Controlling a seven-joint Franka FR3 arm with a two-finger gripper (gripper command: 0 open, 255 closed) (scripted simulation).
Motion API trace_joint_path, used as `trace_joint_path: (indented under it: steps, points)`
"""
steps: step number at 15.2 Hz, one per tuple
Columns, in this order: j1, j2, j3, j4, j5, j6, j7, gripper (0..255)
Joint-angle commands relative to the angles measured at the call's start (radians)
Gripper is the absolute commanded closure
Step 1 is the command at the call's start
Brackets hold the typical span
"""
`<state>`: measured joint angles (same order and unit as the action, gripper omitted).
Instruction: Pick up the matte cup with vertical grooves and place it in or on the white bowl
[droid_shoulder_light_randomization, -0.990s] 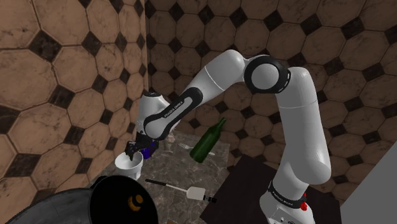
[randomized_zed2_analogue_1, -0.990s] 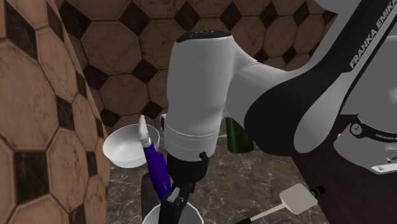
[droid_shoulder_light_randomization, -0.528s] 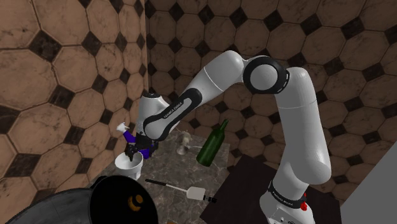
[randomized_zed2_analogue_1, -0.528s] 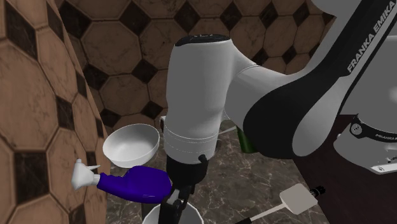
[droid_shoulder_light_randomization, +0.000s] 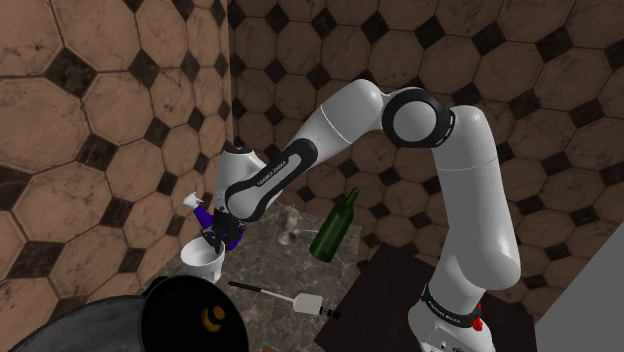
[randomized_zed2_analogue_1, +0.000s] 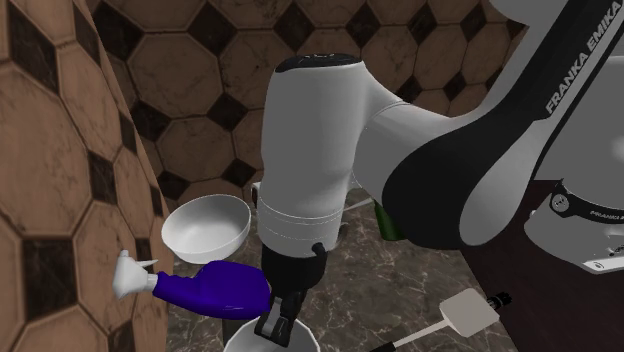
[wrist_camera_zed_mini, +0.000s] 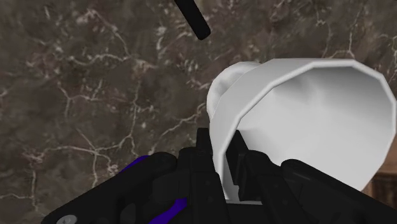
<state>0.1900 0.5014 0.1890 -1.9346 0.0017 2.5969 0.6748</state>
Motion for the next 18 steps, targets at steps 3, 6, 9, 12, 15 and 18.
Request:
trace_joint_path:
  steps: [3, 6, 9, 12, 15, 18]
  points:
    - [-0.001, -0.009, 0.001, 0.000, 0.002, -0.010, 0.000, 255]
    - [-0.004, -0.038, 0.005, 0.002, 0.006, -0.040, -0.001, 255]
    - [-0.007, -0.065, 0.008, 0.006, 0.011, -0.071, -0.002, 255]
    - [-0.010, -0.091, 0.012, 0.012, 0.015, -0.103, -0.002, 255]
    - [-0.012, -0.116, 0.014, 0.020, 0.020, -0.135, -0.003, 255]
    - [-0.015, -0.140, 0.017, 0.030, 0.024, -0.168, -0.003, 255]
